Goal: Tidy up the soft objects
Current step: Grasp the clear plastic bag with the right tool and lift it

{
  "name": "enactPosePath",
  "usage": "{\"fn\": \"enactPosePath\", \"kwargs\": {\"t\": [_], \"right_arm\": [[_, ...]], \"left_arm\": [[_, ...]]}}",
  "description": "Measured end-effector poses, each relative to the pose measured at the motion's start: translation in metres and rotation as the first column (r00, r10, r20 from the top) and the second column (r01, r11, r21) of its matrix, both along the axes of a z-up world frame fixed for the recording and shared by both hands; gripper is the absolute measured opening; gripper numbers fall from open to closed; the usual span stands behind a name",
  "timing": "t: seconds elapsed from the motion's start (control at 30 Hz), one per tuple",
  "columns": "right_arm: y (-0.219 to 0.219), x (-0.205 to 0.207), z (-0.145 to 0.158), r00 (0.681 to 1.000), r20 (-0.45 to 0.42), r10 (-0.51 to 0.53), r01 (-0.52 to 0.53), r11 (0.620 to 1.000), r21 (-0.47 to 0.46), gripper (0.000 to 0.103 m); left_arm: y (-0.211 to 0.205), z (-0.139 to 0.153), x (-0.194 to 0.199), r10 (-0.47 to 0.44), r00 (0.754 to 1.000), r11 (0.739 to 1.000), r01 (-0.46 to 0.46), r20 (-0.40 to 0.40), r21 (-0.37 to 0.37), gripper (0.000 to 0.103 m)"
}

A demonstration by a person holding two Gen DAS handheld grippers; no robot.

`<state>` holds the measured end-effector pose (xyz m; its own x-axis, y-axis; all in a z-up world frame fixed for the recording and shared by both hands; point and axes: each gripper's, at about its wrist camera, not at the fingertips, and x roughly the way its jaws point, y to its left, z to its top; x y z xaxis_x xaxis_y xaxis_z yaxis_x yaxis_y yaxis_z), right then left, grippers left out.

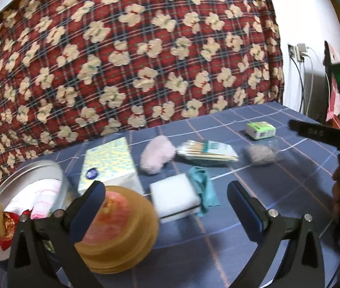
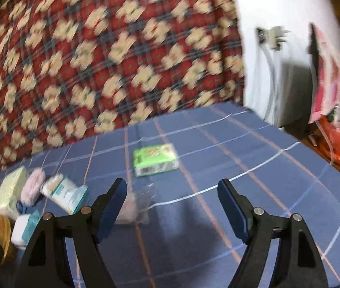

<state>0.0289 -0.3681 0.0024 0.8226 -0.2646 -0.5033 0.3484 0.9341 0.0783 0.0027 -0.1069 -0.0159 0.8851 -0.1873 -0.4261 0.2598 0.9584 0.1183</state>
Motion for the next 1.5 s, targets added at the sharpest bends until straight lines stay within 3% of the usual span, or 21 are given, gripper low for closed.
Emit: {"fn": "enactPosePath", "kwargs": {"t": [0.17, 0.4, 0.5, 0.6, 0.77, 0.9, 0.97, 1.07, 1.2, 1.3, 1.4, 1.5], "right_arm": [[0.021, 0.043, -0.015, 0.973, -0.178, 0.147, -0.141, 0.989, 0.048, 0.08], [0.034, 0.081, -0.031, 0.93, -0.311, 0.196, -0.193, 0.98, 0.039, 0.079], [0.03, 0.082, -0.033, 0.926, -0.307, 0.221, -0.208, 0.975, 0.076, 0.064], [0.026, 0.079, -0.032, 0.924, -0.303, 0.233, -0.219, 0.972, 0.078, 0.055], [0.008, 0.069, -0.025, 0.942, -0.223, 0.25, -0.22, 0.964, 0.15, 0.049], [-0.003, 0.053, -0.006, 0.976, -0.121, 0.182, -0.175, 0.982, 0.07, 0.049], [-0.013, 0.043, 0.006, 0.988, -0.048, 0.149, -0.145, 0.987, 0.075, 0.049], [-0.027, 0.029, 0.019, 0.999, 0.032, 0.043, -0.045, 0.998, 0.049, 0.049], [-0.04, 0.01, 0.038, 0.983, 0.13, -0.127, 0.134, 0.99, -0.049, 0.049], [-0.051, -0.002, 0.048, 0.959, 0.193, -0.207, 0.227, 0.97, -0.087, 0.049], [-0.06, -0.009, 0.052, 0.945, 0.217, -0.245, 0.27, 0.959, -0.089, 0.049], [-0.065, -0.008, 0.052, 0.944, 0.209, -0.254, 0.279, 0.955, -0.099, 0.049]], "left_arm": [[-0.021, 0.0, -0.003, -0.032, 0.999, 0.999, 0.031, 0.004, 0.038, 0.103], [-0.02, 0.0, 0.002, -0.017, 1.0, 1.0, 0.017, -0.017, 0.013, 0.103], [-0.02, 0.001, 0.003, -0.018, 1.0, 1.0, 0.018, -0.018, -0.011, 0.103], [-0.025, 0.001, 0.004, -0.027, 0.999, 1.0, 0.027, -0.019, -0.011, 0.103], [-0.033, 0.004, 0.005, -0.048, 0.999, 0.999, 0.048, -0.014, -0.012, 0.103], [-0.033, 0.01, 0.012, -0.038, 0.999, 0.998, 0.037, -0.019, -0.054, 0.103], [-0.036, 0.016, 0.017, -0.04, 0.999, 0.996, 0.038, -0.025, -0.076, 0.103], [-0.049, 0.027, 0.027, -0.061, 0.998, 0.994, 0.058, -0.026, -0.094, 0.103], [-0.076, 0.042, 0.044, -0.124, 0.992, 0.985, 0.12, -0.027, -0.124, 0.103], [-0.105, 0.042, 0.062, -0.166, 0.984, 0.979, 0.156, -0.071, -0.129, 0.102], [-0.136, 0.034, 0.083, -0.205, 0.966, 0.97, 0.178, -0.159, -0.167, 0.102], [-0.168, 0.023, 0.099, -0.217, 0.952, 0.971, 0.188, -0.216, -0.148, 0.099]]}}
